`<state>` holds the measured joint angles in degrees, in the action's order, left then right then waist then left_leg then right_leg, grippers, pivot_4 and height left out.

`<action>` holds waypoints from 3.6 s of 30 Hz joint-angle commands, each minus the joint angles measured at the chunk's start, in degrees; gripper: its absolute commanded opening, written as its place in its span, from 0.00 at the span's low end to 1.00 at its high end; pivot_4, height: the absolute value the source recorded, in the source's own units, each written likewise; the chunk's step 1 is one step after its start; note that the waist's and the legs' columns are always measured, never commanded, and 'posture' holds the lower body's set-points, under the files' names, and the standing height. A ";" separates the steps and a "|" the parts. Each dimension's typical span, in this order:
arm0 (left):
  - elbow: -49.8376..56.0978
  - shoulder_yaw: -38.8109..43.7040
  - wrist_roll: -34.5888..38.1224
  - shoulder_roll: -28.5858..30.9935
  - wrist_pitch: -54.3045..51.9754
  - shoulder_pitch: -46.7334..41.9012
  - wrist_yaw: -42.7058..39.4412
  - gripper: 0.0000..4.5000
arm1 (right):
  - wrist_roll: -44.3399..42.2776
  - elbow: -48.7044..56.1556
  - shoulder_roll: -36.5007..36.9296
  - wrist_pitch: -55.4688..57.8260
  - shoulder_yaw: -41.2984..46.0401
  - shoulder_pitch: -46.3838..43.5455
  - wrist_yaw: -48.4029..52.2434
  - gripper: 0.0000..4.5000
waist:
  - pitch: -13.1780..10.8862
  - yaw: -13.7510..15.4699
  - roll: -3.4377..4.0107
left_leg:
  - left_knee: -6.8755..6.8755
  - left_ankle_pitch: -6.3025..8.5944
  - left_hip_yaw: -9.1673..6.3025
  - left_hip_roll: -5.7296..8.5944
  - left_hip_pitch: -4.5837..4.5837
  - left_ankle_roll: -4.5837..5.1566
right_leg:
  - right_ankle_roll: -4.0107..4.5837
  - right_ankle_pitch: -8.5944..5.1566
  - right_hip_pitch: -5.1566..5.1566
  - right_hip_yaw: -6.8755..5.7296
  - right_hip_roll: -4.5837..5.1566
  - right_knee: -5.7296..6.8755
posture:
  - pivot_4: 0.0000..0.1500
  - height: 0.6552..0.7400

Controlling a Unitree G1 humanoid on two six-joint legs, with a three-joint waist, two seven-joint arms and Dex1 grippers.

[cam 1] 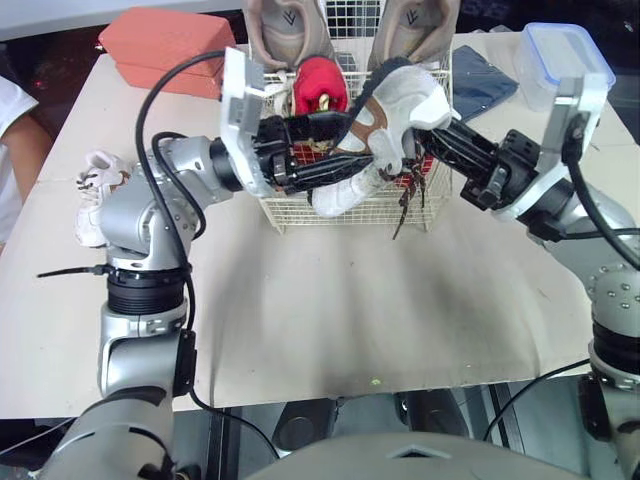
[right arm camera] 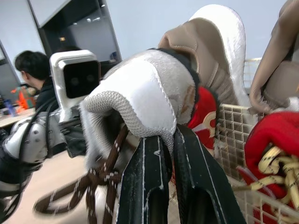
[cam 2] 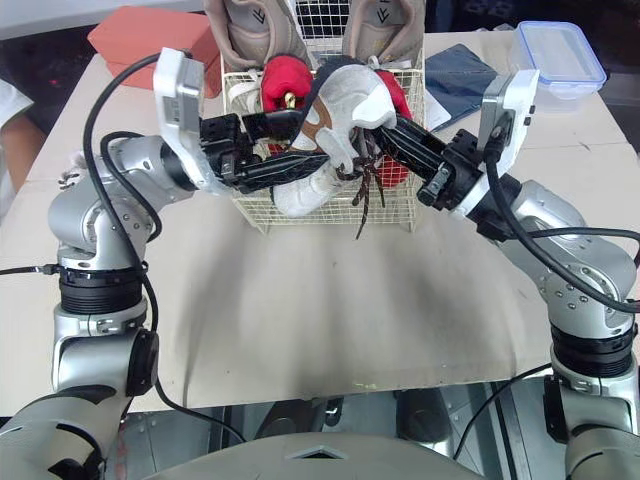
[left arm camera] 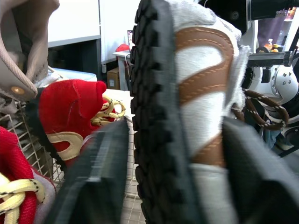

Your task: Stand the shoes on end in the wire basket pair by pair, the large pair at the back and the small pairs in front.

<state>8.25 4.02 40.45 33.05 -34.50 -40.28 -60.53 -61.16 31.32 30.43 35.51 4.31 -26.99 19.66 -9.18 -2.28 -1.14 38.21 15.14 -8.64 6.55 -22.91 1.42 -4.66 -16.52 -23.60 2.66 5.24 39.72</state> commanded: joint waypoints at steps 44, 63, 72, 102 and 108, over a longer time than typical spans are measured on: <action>5.66 8.19 3.15 13.74 -2.29 7.75 -3.80 1.00 | 13.87 9.60 14.39 9.67 13.46 11.51 13.86 0.97 | 0.02 0.25 -0.02 | -0.06 0.01 0.01 -0.01 0.03 0.02 | 0.00 0.00 0.04 0.01 -0.03 -0.06 | 1.00 1.00; -33.29 26.48 -15.13 15.64 25.79 14.99 15.35 1.00 | 16.81 2.14 9.32 -3.61 0.34 -6.92 26.10 0.97 | 0.06 0.70 -0.23 | -0.07 0.02 -0.03 -0.04 0.04 0.03 | 0.00 0.00 0.00 -0.09 0.03 -0.09 | 1.00 1.00; -49.48 29.38 -17.81 19.69 34.93 13.59 20.05 1.00 | 19.21 2.27 7.86 -4.16 -1.59 -7.72 25.74 0.97 | 0.06 0.42 -0.28 | -0.08 0.02 -0.14 0.00 0.00 0.02 | 0.00 0.00 -0.02 -0.16 0.07 -0.08 | 1.00 1.00; -70.12 17.27 -28.66 20.31 35.72 7.31 20.69 0.23 | 21.24 3.44 6.11 -4.57 -2.41 -4.75 25.34 1.00 | 0.11 0.27 -0.34 | -0.05 0.02 -0.19 0.09 0.01 0.03 | 0.00 0.00 -0.06 -0.19 0.12 0.06 | 1.00 1.00; -68.62 17.63 -28.52 19.65 36.62 7.88 21.21 0.02 | 21.53 2.66 6.17 -4.98 -2.32 -5.21 25.93 1.00 | 0.11 0.35 -0.34 | -0.05 0.02 -0.22 0.12 0.01 0.03 | 0.00 0.00 -0.05 -0.20 0.14 0.06 | 1.00 1.00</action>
<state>-62.16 21.84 11.92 52.46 1.56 -32.75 -39.11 -39.58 32.87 36.65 31.95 0.96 -31.66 45.61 -9.07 -1.92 -1.48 38.16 15.16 -8.87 6.67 -22.91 1.45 -4.66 -16.53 -23.65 2.45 5.38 39.78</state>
